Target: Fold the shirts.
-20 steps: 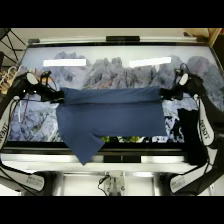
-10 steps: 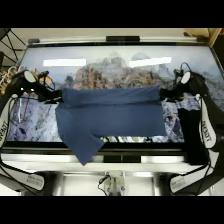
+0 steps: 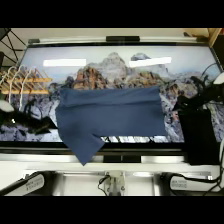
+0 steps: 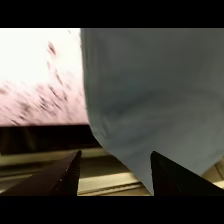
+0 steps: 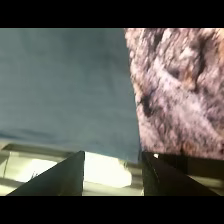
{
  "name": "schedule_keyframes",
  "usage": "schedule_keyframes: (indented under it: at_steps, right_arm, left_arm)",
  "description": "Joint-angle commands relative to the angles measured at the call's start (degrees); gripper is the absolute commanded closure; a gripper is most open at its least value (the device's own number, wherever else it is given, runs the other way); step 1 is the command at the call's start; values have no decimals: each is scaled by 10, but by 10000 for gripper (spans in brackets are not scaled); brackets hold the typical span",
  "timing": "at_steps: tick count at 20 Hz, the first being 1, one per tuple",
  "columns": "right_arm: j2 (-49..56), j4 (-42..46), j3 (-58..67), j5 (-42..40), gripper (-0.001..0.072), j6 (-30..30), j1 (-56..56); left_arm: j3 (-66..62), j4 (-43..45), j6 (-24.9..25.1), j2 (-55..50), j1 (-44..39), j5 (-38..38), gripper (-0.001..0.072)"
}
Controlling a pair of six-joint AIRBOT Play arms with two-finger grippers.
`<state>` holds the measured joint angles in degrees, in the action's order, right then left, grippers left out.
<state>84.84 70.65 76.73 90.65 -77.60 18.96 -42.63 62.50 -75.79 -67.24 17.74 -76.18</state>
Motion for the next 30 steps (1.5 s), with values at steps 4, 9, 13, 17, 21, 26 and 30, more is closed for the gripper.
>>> schedule_keyframes:
  at_steps: [4, 9, 13, 17, 21, 26, 30]
  right_arm:
    - [-76, -1, -119, 14, 247, 18, 19]
    - [-77, 3, -123, -4, 247, 12, 19]
    - [-77, 32, -136, -40, 247, -9, 19]
    - [-77, 47, -240, -134, 247, -11, 19]
    - [-75, -17, -289, -223, 246, -14, 19]
    - [-61, -12, -303, -232, 246, -14, 19]
    - [-42, -58, -313, -240, 247, -16, 19]
  left_arm:
    - [251, -100, 54, 163, 17, 105, 173]
    - [252, -127, 55, 138, 4, 150, 209]
    - [254, -166, 56, 116, -57, 193, 541]
    - [249, -165, 55, 117, -58, 190, 671]
    - [229, -165, 56, 118, -59, 181, 671]
    - [209, -165, 56, 118, -59, 158, 671]
    - [210, -165, 68, 118, -59, 140, 671]
